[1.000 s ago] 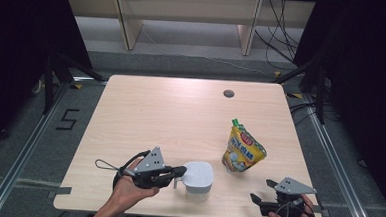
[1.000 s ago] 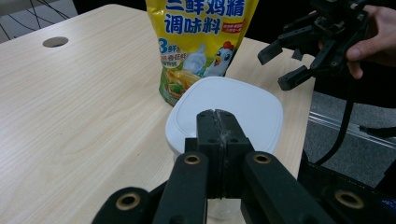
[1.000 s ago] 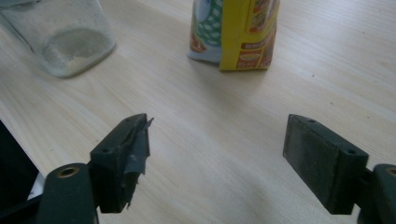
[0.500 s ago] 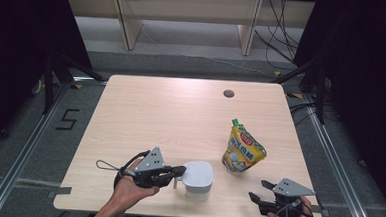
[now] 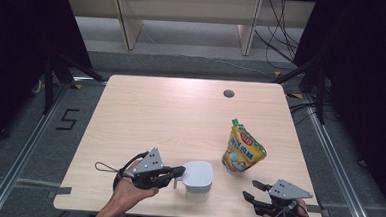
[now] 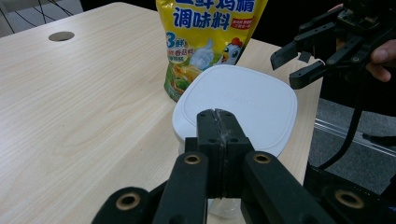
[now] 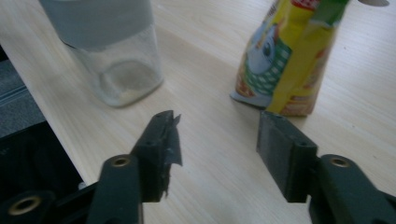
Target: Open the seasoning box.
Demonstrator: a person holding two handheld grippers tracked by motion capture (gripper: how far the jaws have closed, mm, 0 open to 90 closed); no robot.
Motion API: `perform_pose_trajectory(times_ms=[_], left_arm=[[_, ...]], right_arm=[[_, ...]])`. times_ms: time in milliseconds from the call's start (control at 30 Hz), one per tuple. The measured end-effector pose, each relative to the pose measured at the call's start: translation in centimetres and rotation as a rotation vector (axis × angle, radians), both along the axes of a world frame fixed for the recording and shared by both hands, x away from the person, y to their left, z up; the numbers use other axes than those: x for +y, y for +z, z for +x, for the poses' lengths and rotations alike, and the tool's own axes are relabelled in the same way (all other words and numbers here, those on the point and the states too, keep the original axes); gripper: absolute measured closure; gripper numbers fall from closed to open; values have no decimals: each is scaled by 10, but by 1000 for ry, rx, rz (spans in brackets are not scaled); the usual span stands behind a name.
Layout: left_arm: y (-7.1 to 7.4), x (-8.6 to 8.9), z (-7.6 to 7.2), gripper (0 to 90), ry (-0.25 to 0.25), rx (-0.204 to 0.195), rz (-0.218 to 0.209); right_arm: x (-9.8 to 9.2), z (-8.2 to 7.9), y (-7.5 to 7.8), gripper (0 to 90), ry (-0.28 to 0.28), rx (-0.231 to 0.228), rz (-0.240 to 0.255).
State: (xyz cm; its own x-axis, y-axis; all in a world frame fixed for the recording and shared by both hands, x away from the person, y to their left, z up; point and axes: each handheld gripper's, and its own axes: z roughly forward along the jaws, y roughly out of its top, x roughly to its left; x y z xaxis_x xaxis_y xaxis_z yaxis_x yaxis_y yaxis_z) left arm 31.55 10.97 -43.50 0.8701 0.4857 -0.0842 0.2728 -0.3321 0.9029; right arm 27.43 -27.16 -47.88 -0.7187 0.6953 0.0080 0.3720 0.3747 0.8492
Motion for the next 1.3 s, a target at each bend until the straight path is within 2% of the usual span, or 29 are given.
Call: perform_pose_trajectory(times_ms=[67,167,233,267,300,367,400,467,533,633,667,700,733,767,833,967,1067,1200,1300], left_arm=[[0,0,0,888,4,4,-6],[0,0,0,888,2,1,-3],[0,1,0,888,2,2,-6],[-1,1,0,889,3,1,-6],[-1,1,0,889,4,-1,-4],[0,1,0,889,3,-3,0],[-1,1,-1,889,4,-1,-3],[-1,2,0,889,2,-4,2],[-1,1,-1,889,2,-1,-3],[-1,2,-1,889,-3,-3,2],[-1,2,-2,889,0,-3,0],[-1,2,-1,889,-3,-3,-1],[-1,2,0,889,-14,-10,-6],[-1,2,0,889,-15,-12,-4],[-1,2,-1,889,-13,-9,-7],[-2,2,0,889,-13,-11,-9],[-2,2,-2,889,6,14,-21],[-3,2,-2,889,6,11,-22],[-2,2,-4,890,9,-8,-8]], right_arm=[[4,-3,3,551,4,9,14],[9,-3,5,589,29,-32,12],[13,-4,6,615,43,-13,24],[16,-6,7,632,30,-25,31],[17,-3,7,643,56,-42,35],[20,-4,8,666,54,-35,33],[21,-6,9,673,46,-13,39],[23,-3,9,690,74,-34,45],[24,-3,10,717,63,-58,34],[28,-3,12,772,85,-46,44],[28,-3,12,772,85,-46,44],[29,-2,13,783,84,-74,39],[31,-1,13,797,92,-79,48],[33,-1,14,806,101,-62,44],[35,0,14,826,97,-80,43],[43,3,16,858,125,-93,44],[49,6,17,871,142,-90,49],[54,8,20,882,151,-98,43],[58,9,22,886,164,-100,49]])
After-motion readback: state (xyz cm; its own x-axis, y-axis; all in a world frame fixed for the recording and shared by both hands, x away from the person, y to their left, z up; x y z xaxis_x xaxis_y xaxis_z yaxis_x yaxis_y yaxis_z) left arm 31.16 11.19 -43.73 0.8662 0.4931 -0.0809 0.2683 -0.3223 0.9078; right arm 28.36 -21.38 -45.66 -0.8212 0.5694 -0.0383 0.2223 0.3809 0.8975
